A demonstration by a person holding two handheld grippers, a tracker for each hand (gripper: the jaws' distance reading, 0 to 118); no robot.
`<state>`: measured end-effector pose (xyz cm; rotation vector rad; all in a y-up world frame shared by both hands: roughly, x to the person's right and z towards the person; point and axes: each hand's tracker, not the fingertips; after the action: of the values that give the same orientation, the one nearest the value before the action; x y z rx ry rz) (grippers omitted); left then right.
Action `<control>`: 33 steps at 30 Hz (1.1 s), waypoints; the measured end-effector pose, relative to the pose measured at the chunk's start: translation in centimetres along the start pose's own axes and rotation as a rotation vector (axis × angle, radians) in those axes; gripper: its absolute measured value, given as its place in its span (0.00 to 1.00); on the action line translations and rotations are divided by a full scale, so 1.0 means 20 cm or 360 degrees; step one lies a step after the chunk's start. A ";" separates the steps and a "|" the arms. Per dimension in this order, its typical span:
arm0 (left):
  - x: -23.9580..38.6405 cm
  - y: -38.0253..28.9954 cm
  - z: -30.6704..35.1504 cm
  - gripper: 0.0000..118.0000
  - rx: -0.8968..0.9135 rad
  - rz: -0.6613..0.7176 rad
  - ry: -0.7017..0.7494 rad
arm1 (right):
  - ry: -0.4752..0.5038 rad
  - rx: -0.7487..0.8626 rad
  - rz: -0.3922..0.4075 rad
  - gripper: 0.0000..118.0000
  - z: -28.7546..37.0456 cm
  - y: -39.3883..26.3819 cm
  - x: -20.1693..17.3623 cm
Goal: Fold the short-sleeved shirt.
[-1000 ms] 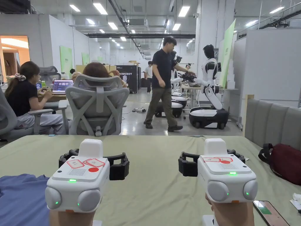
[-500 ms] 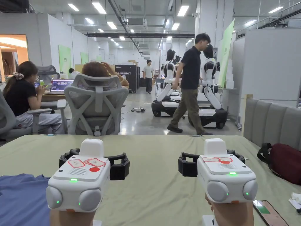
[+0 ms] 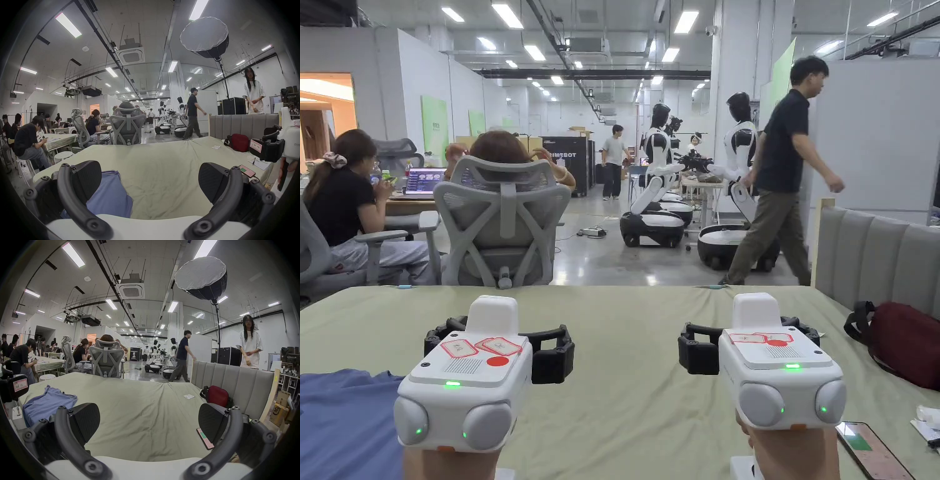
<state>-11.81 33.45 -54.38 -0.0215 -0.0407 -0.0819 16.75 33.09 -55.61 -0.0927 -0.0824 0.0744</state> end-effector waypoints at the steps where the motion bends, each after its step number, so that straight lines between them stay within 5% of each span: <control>1: 0.00 0.00 0.00 1.00 -0.0002 0.0001 0.0000 | -0.0001 0.0000 0.0002 1.00 0.00 0.00 0.00; 3: 0.00 -0.01 0.00 0.96 -0.0012 -0.0003 0.0005 | 0.0006 0.0001 -0.0001 0.94 0.01 0.00 0.00; 4: 0.00 -0.01 0.01 0.78 -0.0028 0.0000 -0.0033 | 0.0048 -0.0006 -0.0010 0.76 0.01 0.00 0.01; 5: 0.00 -0.01 0.01 0.43 -0.0016 0.0016 -0.0126 | 0.0032 -0.0023 -0.0007 0.46 0.01 0.00 0.01; 6: 0.00 -0.01 0.00 0.00 -0.0030 0.0014 -0.0079 | -0.0045 -0.0049 0.0031 0.02 0.00 0.00 0.01; 15: -0.06 -0.03 0.00 0.00 -0.0039 0.0003 0.0020 | -0.0028 -0.0017 -0.0027 0.00 0.01 0.01 0.00; 27: -0.89 -0.06 0.40 0.00 -0.0131 0.0048 0.0641 | 0.0624 0.0025 0.0107 0.01 0.03 0.05 -0.97; 33: -1.06 -0.18 0.46 0.00 -0.0231 0.0033 0.0708 | 0.0749 0.0017 0.0164 0.01 0.07 -0.01 -1.18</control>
<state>-33.54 31.82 -45.97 -0.1479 0.4099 -0.0673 -6.90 31.16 -56.11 -0.1014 0.3932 0.1543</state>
